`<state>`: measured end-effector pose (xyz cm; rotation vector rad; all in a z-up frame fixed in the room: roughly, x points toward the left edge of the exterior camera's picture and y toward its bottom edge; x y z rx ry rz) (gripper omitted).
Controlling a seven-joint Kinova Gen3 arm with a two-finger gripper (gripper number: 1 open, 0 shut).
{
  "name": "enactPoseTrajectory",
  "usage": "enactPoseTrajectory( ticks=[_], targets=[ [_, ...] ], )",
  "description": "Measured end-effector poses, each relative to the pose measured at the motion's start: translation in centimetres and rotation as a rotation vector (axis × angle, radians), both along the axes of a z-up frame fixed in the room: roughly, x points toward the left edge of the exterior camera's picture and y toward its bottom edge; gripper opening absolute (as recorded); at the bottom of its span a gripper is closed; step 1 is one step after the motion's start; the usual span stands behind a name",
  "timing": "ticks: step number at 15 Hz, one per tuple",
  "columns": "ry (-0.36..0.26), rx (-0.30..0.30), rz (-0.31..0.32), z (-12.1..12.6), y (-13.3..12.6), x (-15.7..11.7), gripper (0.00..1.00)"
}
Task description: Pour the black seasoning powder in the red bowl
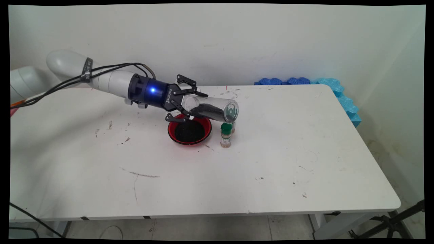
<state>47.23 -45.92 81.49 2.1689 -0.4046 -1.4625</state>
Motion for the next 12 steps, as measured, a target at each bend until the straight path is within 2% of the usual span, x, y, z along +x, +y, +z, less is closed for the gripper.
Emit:
enactPoseTrajectory(
  ticks=[12],
  targets=[
    [-0.002, -0.017, 0.000, -0.23, -0.34, -0.44, 0.00]
  ],
)
